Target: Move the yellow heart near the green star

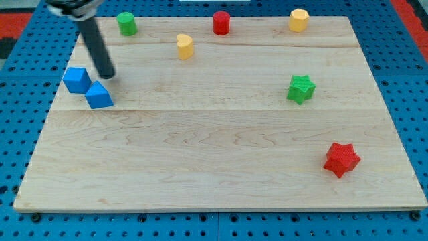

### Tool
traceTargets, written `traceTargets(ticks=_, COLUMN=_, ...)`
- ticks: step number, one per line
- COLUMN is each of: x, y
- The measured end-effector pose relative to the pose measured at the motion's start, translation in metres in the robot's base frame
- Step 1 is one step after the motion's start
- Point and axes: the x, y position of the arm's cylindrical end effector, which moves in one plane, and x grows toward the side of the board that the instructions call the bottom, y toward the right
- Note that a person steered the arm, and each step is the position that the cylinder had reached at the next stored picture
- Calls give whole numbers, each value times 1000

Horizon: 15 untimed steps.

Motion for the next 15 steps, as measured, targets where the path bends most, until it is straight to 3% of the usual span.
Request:
traceTargets(ticks=1, x=-5, y=122)
traceTargets(ticks=2, x=-11, y=150)
traceTargets(ticks=3, x=4, y=117)
traceTargets(ticks=4, x=-23, y=71)
traceTargets(ticks=5, x=-84, y=82)
traceTargets(ticks=7, x=-85, y=274)
traceTargets(ticks=8, x=-76, y=293)
traceTargets(ticks=9, x=-91, y=277)
traceTargets(ticks=11, x=-81, y=189)
traceTargets(ticks=14, x=-6, y=208)
traceTargets(ticks=15, x=-15, y=164)
